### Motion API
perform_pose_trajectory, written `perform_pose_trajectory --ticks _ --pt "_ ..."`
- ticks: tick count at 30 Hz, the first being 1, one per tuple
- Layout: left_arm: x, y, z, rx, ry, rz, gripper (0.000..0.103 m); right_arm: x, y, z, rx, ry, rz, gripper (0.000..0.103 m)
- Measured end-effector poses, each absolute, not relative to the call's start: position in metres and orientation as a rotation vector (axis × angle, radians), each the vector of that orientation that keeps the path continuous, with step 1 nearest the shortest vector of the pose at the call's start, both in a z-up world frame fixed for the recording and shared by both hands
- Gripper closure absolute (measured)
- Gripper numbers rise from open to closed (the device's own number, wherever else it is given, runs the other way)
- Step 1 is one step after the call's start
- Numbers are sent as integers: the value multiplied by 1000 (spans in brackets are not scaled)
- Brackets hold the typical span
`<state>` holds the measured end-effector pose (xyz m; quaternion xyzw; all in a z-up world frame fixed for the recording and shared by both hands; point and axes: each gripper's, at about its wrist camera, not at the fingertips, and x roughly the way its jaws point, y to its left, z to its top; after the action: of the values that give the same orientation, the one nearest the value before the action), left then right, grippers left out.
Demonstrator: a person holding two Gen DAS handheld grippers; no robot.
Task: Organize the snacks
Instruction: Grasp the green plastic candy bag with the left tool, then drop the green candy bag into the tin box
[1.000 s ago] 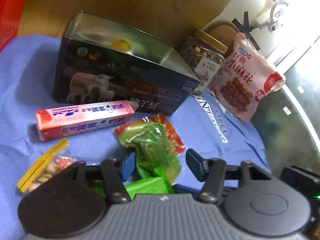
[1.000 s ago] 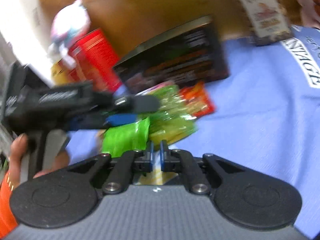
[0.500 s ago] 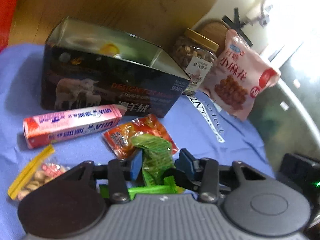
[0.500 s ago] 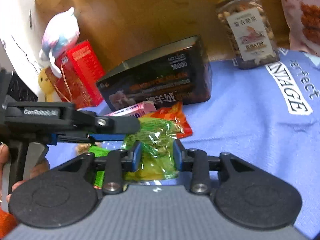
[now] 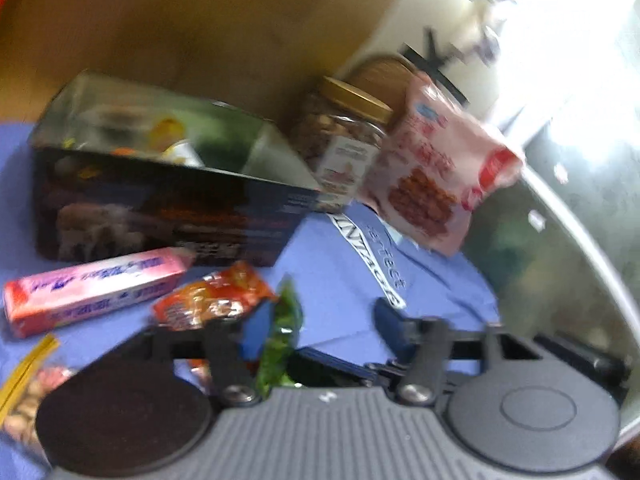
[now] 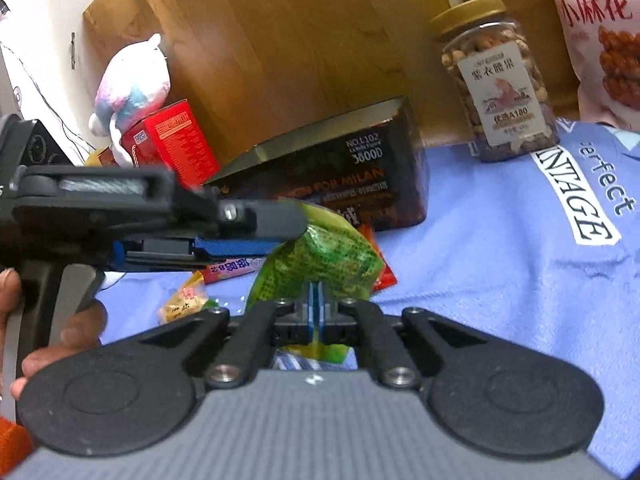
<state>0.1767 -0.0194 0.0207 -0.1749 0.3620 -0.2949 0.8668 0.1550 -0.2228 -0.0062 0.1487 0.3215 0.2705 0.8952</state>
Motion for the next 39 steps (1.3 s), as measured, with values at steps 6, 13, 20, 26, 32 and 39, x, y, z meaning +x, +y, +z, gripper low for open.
perform_pose_trajectory --ticks 6,13,20,26,32,39 --pt "180 -34 9 -207 792 -524 80 154 -222 -7 275 673 534 94" --pt "181 -6 8 -414 786 -591 84 156 -233 -9 339 676 485 55" --pt "190 13 43 -521 703 -673 84 161 -247 7 483 637 590 60" --pt "223 30 92 -479 577 -551 82 202 -219 55 398 517 610 59" --pt "264 30 78 -308 624 -310 51 257 -171 52 225 506 538 58" --pt "215 75 63 -431 556 -357 52 222 -205 34 332 557 604 59"
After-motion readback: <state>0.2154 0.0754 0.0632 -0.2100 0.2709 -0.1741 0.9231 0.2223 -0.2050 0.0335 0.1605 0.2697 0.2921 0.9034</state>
